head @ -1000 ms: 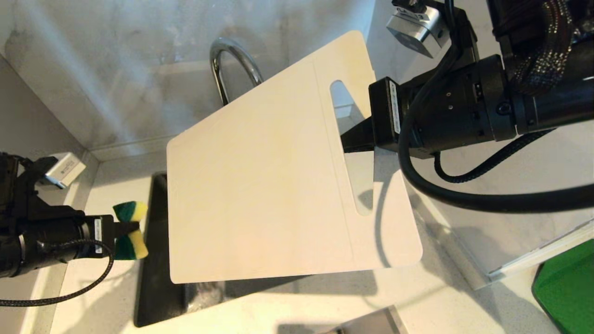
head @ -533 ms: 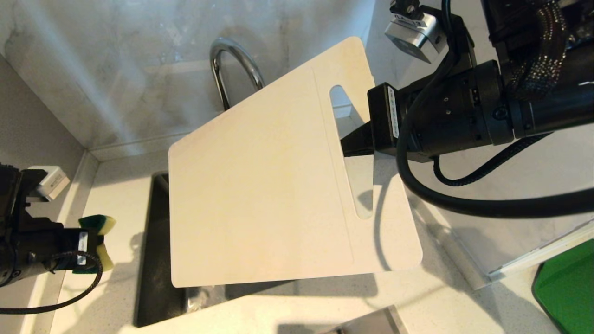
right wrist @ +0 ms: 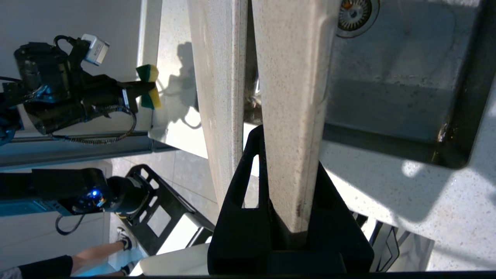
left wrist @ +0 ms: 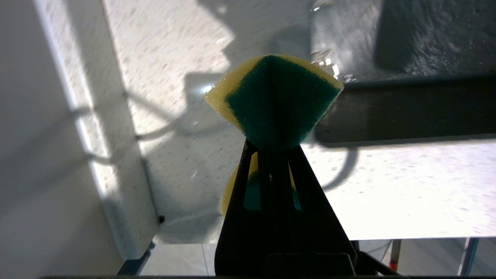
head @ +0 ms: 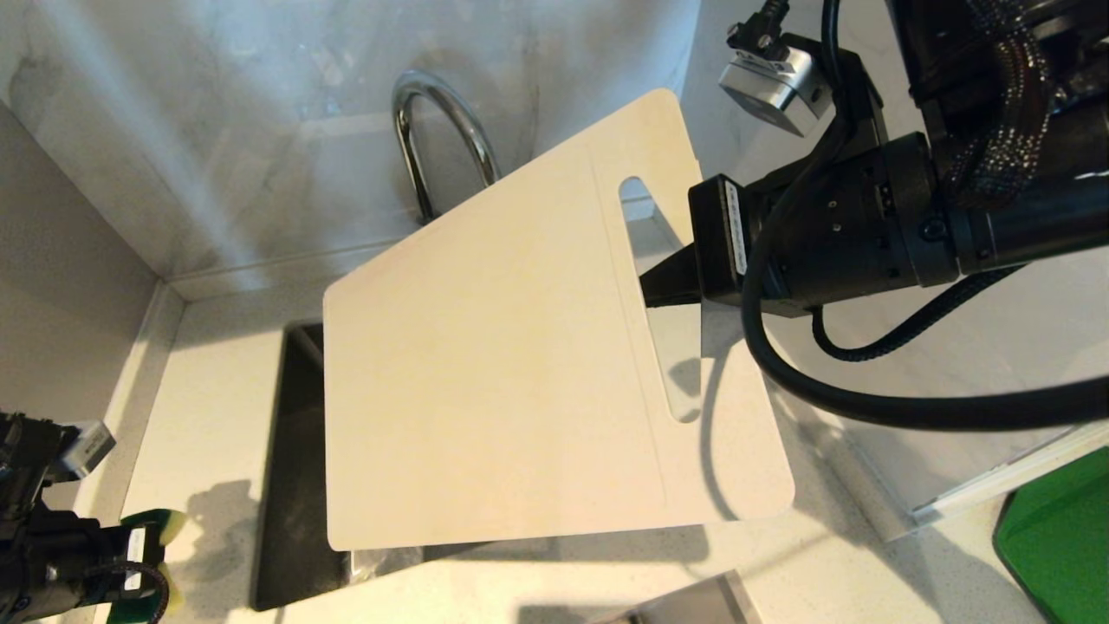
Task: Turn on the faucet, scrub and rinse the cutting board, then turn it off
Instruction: Put down the cleaning cloth
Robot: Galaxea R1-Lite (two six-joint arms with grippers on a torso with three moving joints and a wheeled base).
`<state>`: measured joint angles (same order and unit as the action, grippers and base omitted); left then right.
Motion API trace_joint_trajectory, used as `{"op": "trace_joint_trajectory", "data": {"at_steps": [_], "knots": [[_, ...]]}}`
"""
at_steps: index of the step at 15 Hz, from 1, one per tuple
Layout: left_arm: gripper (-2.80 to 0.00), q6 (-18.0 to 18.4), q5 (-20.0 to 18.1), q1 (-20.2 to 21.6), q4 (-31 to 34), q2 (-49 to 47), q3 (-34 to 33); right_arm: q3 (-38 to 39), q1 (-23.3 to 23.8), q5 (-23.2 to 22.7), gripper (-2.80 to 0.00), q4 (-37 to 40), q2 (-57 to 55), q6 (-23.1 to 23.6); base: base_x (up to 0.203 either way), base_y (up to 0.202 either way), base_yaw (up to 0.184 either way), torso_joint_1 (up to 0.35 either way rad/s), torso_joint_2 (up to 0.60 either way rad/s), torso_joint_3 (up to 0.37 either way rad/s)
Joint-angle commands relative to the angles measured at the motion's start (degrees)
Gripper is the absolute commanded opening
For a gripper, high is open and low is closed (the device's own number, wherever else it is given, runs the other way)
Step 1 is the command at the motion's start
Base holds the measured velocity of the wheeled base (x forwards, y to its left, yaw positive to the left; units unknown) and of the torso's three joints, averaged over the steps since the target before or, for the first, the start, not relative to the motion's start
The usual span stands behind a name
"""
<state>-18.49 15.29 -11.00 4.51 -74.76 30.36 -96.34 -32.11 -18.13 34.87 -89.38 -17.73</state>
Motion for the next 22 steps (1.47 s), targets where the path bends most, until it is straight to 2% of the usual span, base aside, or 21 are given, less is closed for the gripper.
{"op": "trace_joint_trajectory", "data": {"at_steps": [1,4,8,15,16,22], "knots": [[-2.8,-0.1,-0.8,3.6,-2.1,-2.3,-3.0,0.5,0.6,-0.3,-2.8,-0.2,0.3,-0.2,0.0,0.0,0.0,0.0,0.0,0.0],[-2.8,0.1,-2.3,5.9,-6.6,-4.0,-6.7,0.6,0.9,-0.4,-2.8,-0.2,0.7,-0.2,0.0,0.0,0.0,0.0,0.0,0.0],[-2.8,0.2,-5.0,6.1,-6.9,-6.0,-9.6,0.6,1.0,-0.5,-2.8,-0.2,1.0,-0.2,0.0,0.0,0.0,0.0,0.0,0.0],[-2.8,0.2,-5.3,7.0,-10.1,-10.9,-10.1,0.6,1.5,-0.5,-2.8,-0.2,1.1,-0.2,0.0,0.0,0.0,0.0,0.0,0.0],[0.0,0.3,-5.1,7.1,-10.1,-11.2,-10.1,0.6,1.5,-0.5,-2.8,-0.2,1.1,-0.2,0.0,0.0,0.0,0.0,0.0,0.0],[0.0,1.5,-5.3,6.9,-10.0,-5.3,-8.6,0.6,1.5,-0.4,-2.8,-0.2,1.1,-0.2,0.0,0.0,0.0,0.0,0.0,0.0]]}}
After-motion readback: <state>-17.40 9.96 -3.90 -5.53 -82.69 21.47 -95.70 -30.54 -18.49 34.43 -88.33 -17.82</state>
